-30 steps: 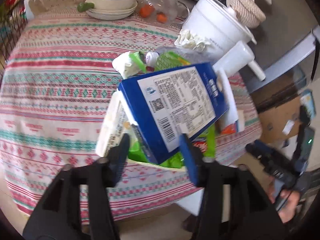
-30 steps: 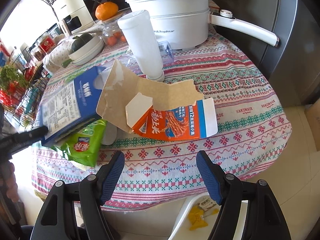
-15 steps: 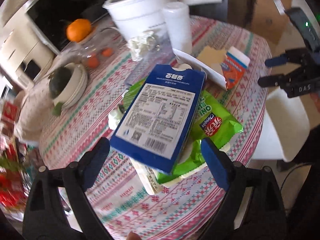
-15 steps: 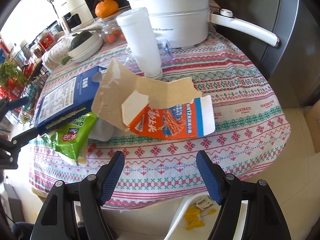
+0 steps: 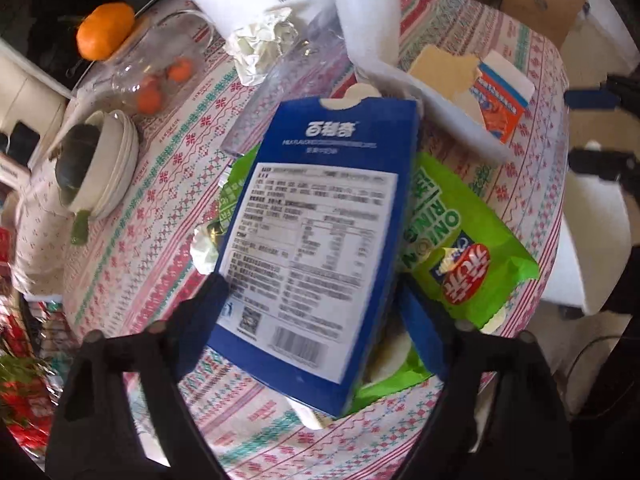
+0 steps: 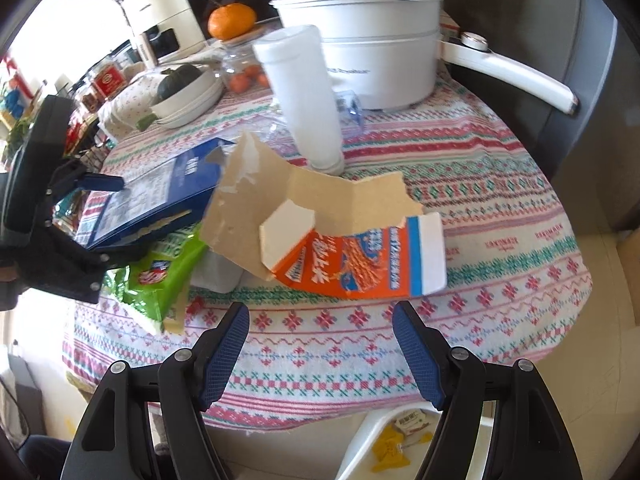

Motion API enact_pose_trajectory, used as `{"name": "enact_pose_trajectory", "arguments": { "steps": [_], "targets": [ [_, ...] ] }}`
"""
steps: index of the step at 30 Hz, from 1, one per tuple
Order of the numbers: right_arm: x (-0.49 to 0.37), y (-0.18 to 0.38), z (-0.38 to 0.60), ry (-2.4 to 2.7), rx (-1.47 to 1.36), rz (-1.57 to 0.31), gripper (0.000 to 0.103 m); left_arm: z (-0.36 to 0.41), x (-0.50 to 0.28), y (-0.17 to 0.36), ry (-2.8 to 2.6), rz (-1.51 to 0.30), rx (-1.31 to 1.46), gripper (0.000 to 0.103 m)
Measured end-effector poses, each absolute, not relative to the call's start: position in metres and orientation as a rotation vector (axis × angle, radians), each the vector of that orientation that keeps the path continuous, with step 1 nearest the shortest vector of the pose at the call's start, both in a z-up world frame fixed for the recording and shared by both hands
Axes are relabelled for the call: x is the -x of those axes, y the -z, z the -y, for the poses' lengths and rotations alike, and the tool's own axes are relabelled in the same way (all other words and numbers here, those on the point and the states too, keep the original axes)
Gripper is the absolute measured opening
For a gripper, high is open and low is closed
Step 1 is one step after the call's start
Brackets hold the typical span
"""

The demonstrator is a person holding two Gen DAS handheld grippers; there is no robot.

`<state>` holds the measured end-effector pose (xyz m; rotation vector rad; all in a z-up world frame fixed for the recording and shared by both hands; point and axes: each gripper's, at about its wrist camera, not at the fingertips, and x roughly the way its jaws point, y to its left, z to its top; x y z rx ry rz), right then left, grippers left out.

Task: Collect trash
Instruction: 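Grasp the blue box with the left tool and lift it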

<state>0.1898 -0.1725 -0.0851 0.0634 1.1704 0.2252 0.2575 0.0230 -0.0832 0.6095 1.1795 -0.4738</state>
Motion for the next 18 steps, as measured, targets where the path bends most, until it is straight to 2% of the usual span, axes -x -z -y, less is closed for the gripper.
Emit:
{"name": "enact_pose_trajectory", "arguments": {
  "steps": [1, 4, 12, 18],
  "targets": [
    [-0.191, 0.085, 0.170, -0.231, -0.059, -1.166, 0.076, -0.028, -0.259, 0.080, 0.450, -1.174, -0.566, 0.059],
    [-0.194, 0.087, 0.163, -0.247, -0.050, -1.149, 0.076, -0.044, -0.262, 0.070, 0.378, -1.153, -0.436, 0.042],
    [-0.203, 0.096, 0.132, -0.268, -0.015, -1.112, 0.076, -0.061, -0.248, 0.083, 0.247, -1.107, -0.361, 0.035],
    [-0.206, 0.105, 0.120, -0.231, 0.086, -1.118, 0.076, -0.077, -0.236, 0.067, 0.170, -1.011, -0.280, 0.029]
  ]
}}
